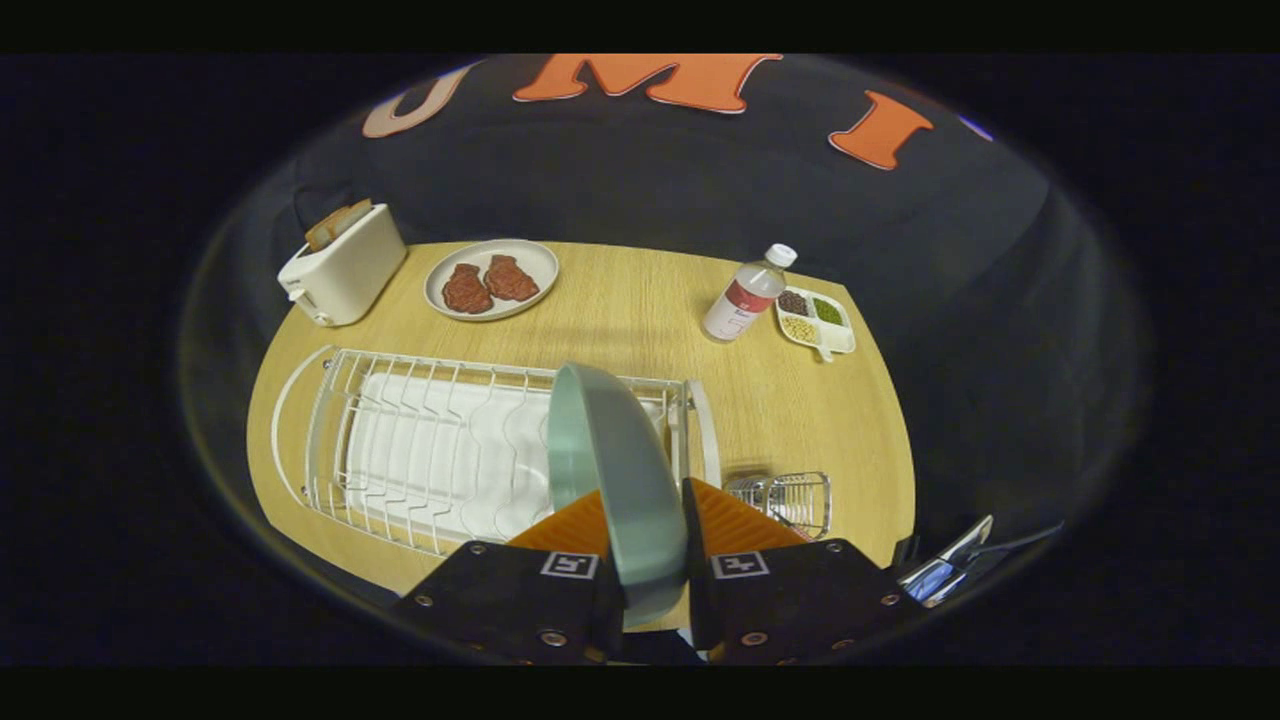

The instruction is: Take the plate from the dish rack, then take the spoon from the basket and place it into the plate.

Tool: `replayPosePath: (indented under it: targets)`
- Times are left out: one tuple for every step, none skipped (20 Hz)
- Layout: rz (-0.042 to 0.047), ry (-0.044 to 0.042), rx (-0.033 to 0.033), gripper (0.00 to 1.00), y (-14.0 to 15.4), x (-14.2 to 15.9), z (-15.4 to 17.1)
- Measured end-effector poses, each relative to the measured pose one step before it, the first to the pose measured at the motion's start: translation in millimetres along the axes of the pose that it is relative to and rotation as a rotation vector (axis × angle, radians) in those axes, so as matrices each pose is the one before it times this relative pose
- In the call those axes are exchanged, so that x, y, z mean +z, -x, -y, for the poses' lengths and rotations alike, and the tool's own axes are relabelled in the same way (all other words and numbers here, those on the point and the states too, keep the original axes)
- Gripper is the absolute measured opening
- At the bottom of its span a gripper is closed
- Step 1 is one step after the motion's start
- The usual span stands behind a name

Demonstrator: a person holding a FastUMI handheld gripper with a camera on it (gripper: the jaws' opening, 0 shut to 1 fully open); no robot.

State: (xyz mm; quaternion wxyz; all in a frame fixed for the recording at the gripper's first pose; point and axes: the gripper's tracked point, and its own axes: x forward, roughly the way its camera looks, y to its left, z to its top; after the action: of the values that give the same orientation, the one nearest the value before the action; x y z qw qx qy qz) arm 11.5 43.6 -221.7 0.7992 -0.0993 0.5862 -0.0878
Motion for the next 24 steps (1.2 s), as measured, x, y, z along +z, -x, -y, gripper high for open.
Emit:
replayPosePath:
  targets:
    - [0.00148, -0.00821, 0.01663, 0.27, 4.0, -2.59, -0.39]
    - [-0.00365, -0.01459, 0.02005, 0.27, 4.41, -2.89, -0.22]
    - [-0.00384, -0.01878, 0.03084, 0.27, 5.69, -4.42, -0.88]
    - [-0.00503, -0.02566, 0.02578, 0.27, 5.85, -3.88, 0.13]
    - [-0.0007, -0.01813, 0.02751, 0.27, 2.96, -4.7, 1.86]
    - [-0.00179, -0.01819, 0.02553, 0.27, 5.03, -4.34, 1.15]
    - [-0.00238, -0.01903, 0.02836, 0.27, 3.41, -5.95, 2.07]
    - [-0.00598, -0.0249, 0.03109, 0.27, 4.32, -5.62, 0.95]
    - [-0.01002, -0.02624, 0.03239, 0.27, 4.14, -7.79, 1.64]
    - [-0.00814, -0.02627, 0.03658, 0.27, 3.46, -6.61, 0.75]
    - [-0.00693, -0.02586, 0.03964, 0.27, 3.91, -7.4, 0.59]
    - [-0.00791, -0.02865, 0.03495, 0.27, 3.59, -6.47, 2.36]
    - [-0.00513, -0.026, 0.0292, 0.27, 1.89, -6.48, 3.9]
    - [0.00139, -0.02287, 0.02234, 0.27, 1.73, -5.3, 5.95]
    - [0.00546, -0.01329, 0.01883, 0.27, 1.5, -5.39, 6.66]
    - [0.00243, -0.00768, 0.00992, 0.27, 0.08, -5.68, 8.01]
    - [-0.00361, -0.00625, 0.01138, 0.26, 2.94, -8.02, 9.53]
    - [-0.00022, -0.00969, 0.02321, 0.26, 0.92, -6.69, 5.59]
    - [-0.00455, -0.01158, 0.03115, 0.26, 1.23, -7.29, 2.66]
    - [-0.00094, -0.01636, 0.04098, 0.26, 1.94, -6.5, 1.87]
    - [-0.00094, -0.02075, 0.03437, 0.27, 0.94, -6.06, 2.74]
    - [0.00224, -0.02613, 0.02976, 0.26, -0.2, -4.46, 3.34]
    - [0.00162, -0.02442, 0.02438, 0.27, 0.29, -4.96, 5.24]
    - [0.00307, -0.02056, 0.01828, 0.27, -0.25, -3.99, 5.62]
